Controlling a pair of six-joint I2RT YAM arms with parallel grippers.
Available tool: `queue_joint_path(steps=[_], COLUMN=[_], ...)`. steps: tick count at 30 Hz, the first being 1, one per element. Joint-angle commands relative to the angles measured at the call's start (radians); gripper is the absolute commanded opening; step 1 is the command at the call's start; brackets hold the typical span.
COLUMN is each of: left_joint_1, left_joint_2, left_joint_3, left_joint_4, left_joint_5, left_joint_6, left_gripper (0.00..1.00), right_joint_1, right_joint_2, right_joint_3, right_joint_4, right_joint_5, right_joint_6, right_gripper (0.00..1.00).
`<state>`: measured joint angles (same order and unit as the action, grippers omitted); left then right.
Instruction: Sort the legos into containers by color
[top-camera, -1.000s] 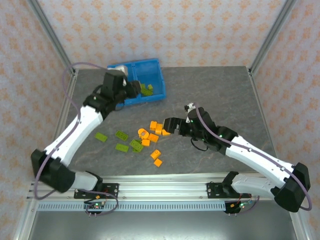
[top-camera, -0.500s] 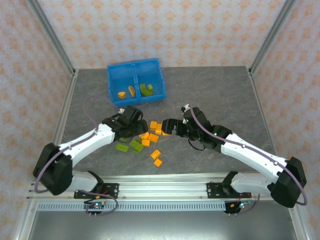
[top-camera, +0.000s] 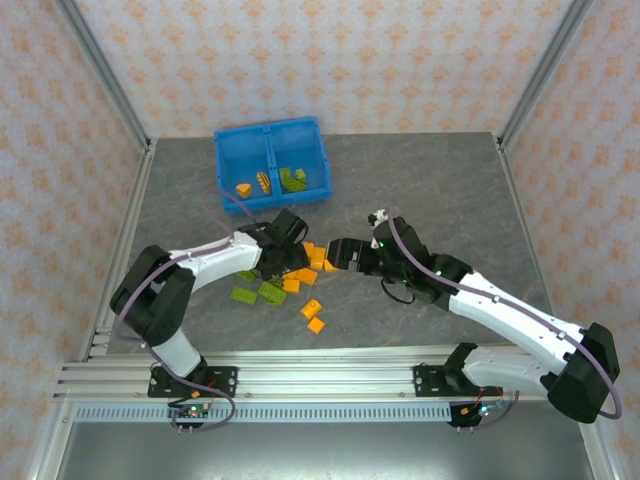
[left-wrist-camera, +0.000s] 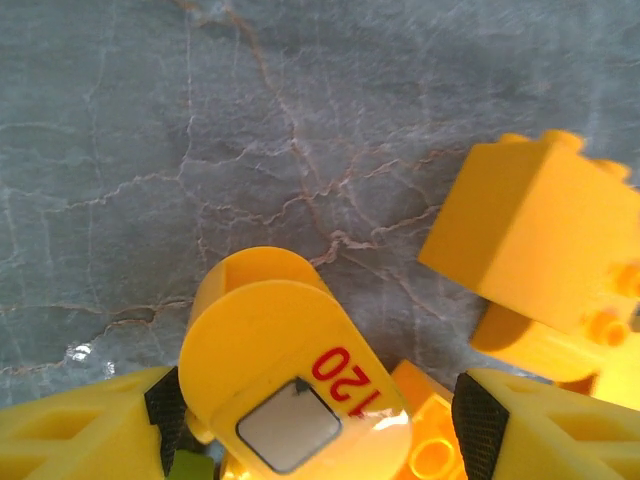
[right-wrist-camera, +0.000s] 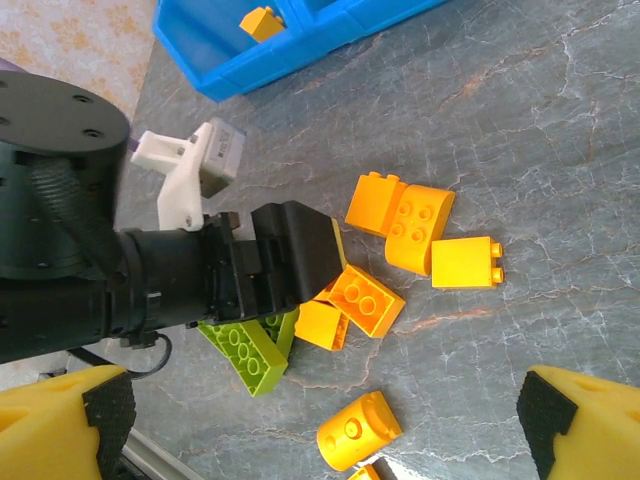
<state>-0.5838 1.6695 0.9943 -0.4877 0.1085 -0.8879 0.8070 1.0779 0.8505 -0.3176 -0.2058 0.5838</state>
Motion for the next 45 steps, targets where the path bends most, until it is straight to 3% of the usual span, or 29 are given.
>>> queue_joint_path(steps=[1,6,13,20,25,30,35,45], left_joint_1=[-0.007,-0.007,-0.007,0.006,0.076,0.202,0.315,0.446], left_joint_2=[0.031,0.068,0.162,0.108,0.017,0.01,0.141,0.628], left_joint_3=[0.016,0.025,0.09,0.173,0.3,0.416,0.608,1.256], left_joint_4=[-0.03,-0.046,-0.081,-0.129,-0.213,-0.18,-0.153,-0.362], left_joint_5=[-0.029,-0.078,-0.125,-0.159,-0.299,-0.391,-0.362,-0.284], left_joint_6=[0.019,0.032,0.087,0.154,0.245,0.324,0.389,0.433], left_gripper=[0.72,0.65,0.44,0.32,0.31,0.29,0.28,0.31], right_joint_1=[0.006,0.006,0.006,0.006,0.008,0.007,0.008,0.008], right_joint_2=[-0.012,-0.005,-0.006,-0.016,-0.019,-0.027,-0.042,-0.138], right_joint_3=[-0.009,-0.011,-0.005,-0.002,0.003,-0.005,-0.014,-0.046], right_joint_4=[-0.007,-0.001,-0.01,-0.006,0.012,0.023,0.017,-0.021], right_joint_5=[0.028,0.023,0.023,-0.008,-0.033,-0.016,-0.017,0.022], right_joint_6=[0.005,0.007,0.006,0.0,-0.003,0.004,0.018,0.045], right_gripper=[0.99,1.0,0.99,0.99,0.99,0.99,0.99,0.99])
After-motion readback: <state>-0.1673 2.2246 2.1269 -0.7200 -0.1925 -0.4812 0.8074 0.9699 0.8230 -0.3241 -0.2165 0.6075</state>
